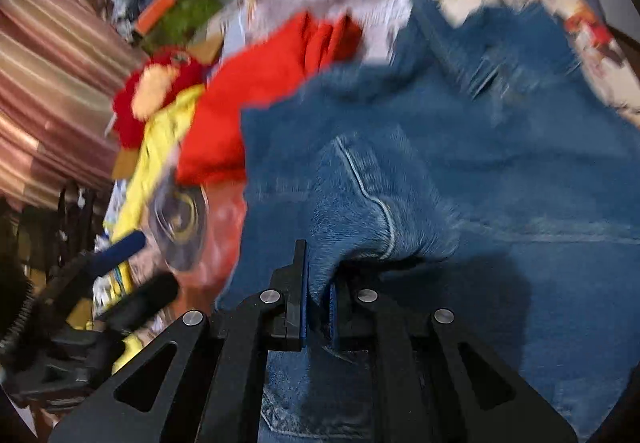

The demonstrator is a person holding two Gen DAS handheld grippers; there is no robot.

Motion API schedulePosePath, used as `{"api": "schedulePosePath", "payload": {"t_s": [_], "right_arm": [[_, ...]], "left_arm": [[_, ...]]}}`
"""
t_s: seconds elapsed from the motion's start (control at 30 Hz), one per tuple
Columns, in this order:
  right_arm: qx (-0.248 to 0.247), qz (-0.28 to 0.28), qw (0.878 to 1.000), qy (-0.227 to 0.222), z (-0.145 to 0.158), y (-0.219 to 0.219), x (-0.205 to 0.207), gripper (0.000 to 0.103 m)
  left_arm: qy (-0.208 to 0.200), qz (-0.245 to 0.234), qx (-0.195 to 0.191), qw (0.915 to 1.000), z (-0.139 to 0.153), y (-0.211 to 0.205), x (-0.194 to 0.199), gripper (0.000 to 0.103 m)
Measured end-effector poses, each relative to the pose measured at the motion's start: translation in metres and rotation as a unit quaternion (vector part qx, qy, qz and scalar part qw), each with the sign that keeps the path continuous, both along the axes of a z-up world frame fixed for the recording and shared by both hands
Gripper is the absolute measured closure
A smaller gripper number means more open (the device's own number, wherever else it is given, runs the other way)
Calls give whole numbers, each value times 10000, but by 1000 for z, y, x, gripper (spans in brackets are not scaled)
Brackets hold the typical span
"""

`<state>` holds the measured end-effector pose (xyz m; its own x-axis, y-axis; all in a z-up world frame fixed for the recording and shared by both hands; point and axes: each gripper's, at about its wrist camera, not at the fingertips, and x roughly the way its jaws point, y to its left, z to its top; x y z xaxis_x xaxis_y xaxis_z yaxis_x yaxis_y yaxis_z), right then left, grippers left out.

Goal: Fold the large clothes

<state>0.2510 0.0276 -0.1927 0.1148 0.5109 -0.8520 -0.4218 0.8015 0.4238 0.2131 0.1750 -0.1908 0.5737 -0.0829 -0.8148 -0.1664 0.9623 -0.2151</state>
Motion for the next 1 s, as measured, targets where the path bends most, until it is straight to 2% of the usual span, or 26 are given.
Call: {"api": "schedulePosePath", "payload": {"t_s": [0.1,0.17,0.2,0.27,0.37,0.43,0.6,0.67,0.8,1.0], "right_arm": [[-131,61,9999,77,-4,4,-4,93],[-157,124,9996,205,1,3,-5,86],[-184,161,9991,338,4,2,-3,79],[-96,104,9994,322,18,-10,-1,78],[1,51,10000,5,40,-24,-2,76],[35,-68,9993,-357,60,-41,-2,74],[-209,-547,9915,-1164,97,-90,-4,72],[-261,-719,9883,-1318,102,-106,-4,67],[-601,-1164,9809,-1439,97,-153,-1,66],[-958,-1682,9755,-1042,62,-212,5,66]], "left_arm": [[66,104,-47,9999,-5,8,-6,21],[122,152,-98,9998,-9,12,-8,21],[141,164,-125,9997,-10,13,-10,21],[176,190,-183,9995,-12,13,-10,21],[148,168,-246,9994,-9,8,-10,21],[105,101,-258,9996,-5,2,-8,21],[54,-208,-151,9997,4,-25,6,21],[45,-401,-52,9992,7,-42,14,21],[27,-786,129,9968,8,-74,32,21],[322,-931,759,9922,-18,-105,63,21]]}}
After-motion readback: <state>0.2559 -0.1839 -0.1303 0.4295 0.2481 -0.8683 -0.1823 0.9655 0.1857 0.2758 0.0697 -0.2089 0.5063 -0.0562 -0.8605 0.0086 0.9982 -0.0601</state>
